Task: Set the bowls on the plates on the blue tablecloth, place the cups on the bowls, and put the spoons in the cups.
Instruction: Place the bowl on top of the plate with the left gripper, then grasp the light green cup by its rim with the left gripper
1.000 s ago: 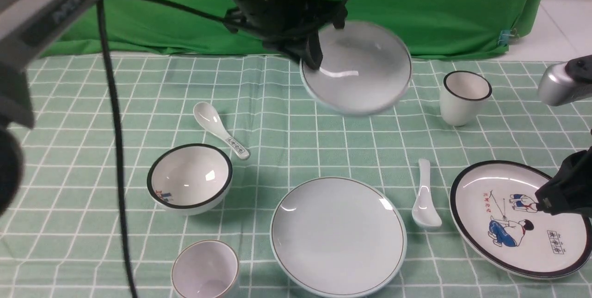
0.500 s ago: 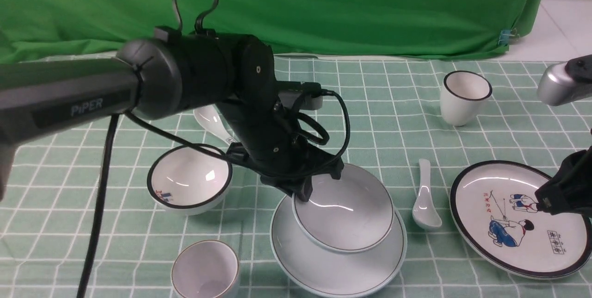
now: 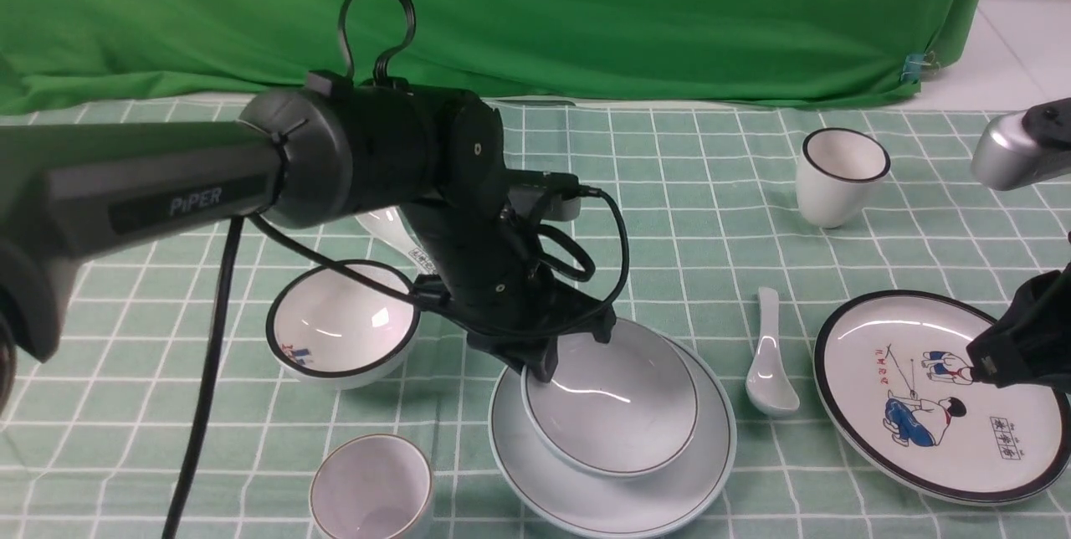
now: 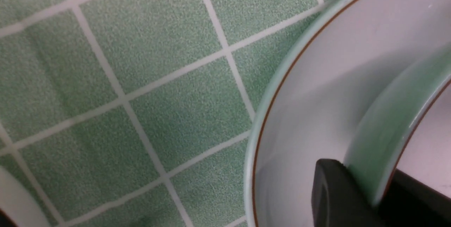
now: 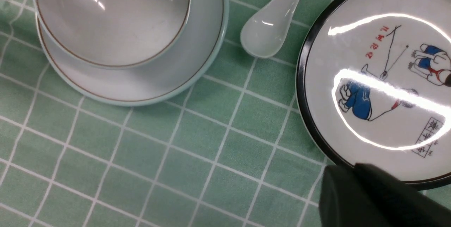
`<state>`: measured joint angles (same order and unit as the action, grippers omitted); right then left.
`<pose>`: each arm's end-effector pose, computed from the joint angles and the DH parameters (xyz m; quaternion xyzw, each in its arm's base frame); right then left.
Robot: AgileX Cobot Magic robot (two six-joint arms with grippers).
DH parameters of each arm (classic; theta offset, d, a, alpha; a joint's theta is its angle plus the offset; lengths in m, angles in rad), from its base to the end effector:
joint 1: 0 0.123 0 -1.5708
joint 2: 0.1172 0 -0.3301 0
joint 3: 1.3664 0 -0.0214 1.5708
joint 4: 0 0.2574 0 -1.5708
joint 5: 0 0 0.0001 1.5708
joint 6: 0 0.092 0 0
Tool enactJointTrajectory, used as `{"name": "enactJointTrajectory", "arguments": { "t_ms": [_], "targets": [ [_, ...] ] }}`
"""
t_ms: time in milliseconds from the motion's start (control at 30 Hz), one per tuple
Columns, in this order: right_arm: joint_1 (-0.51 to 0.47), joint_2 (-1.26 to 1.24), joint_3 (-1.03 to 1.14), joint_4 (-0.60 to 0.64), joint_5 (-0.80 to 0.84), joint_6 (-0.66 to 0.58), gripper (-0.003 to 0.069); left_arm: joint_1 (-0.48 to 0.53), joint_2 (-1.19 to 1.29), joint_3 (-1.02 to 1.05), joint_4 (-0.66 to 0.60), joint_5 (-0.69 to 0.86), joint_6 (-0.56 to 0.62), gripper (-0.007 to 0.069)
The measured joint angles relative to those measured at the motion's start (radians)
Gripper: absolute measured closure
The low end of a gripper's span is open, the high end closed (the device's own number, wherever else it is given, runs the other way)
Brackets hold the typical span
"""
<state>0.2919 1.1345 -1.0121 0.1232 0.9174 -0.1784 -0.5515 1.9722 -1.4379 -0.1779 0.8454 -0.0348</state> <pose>0.1963 0.0684 0.3743 -0.2013 0.9295 0.0751 0.2998 0.3604 -0.2360 0.2302 0.2045 0.9662 -0.1108 0.1109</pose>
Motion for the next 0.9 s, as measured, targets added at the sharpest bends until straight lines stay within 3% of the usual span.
{"name": "enactJointTrajectory", "arguments": {
  "t_ms": [133, 167, 233, 300, 400, 467, 500, 600, 767, 833, 900],
  "targets": [
    [0.000, 0.000, 0.000, 0.001, -0.004, 0.000, 0.0572, 0.000, 0.000, -0.008, -0.001, 0.004, 0.005, 0.0336],
    [0.000, 0.000, 0.000, 0.001, -0.004, 0.000, 0.0572, 0.000, 0.000, -0.010, 0.001, 0.007, 0.005, 0.0326],
    [0.000, 0.000, 0.000, 0.001, -0.005, 0.000, 0.0572, 0.000, -0.006, -0.063, 0.066, 0.087, -0.010, 0.0220],
    [0.000, 0.000, 0.000, 0.001, -0.006, 0.000, 0.0572, 0.000, -0.026, -0.125, 0.155, 0.161, -0.038, 0.0192],
    [0.000, 0.000, 0.000, 0.001, -0.015, 0.000, 0.0571, 0.017, -0.109, -0.200, 0.265, 0.286, -0.069, 0.0262],
    [0.000, 0.000, 0.000, 0.001, -0.031, 0.000, 0.0571, 0.040, -0.184, -0.185, 0.279, 0.324, -0.081, 0.0375],
    [0.000, 0.000, 0.000, 0.001, -0.042, 0.000, 0.0571, 0.063, -0.242, -0.146, 0.281, 0.333, -0.104, 0.0466],
    [0.000, 0.000, 0.000, 0.002, -0.060, 0.000, 0.0570, 0.128, -0.376, 0.008, 0.287, 0.353, -0.160, 0.0588],
    [0.000, 0.000, 0.000, 0.002, -0.063, 0.000, 0.0568, 0.191, -0.518, 0.232, 0.212, 0.342, -0.173, 0.0611],
    [0.000, 0.000, 0.000, 0.002, -0.063, 0.000, 0.0568, 0.180, -0.582, 0.324, 0.094, 0.273, -0.139, 0.0589],
    [0.000, 0.000, 0.000, 0.002, -0.067, 0.000, 0.0568, 0.162, -0.597, 0.348, 0.084, 0.238, -0.131, 0.0561]
  ]
}}
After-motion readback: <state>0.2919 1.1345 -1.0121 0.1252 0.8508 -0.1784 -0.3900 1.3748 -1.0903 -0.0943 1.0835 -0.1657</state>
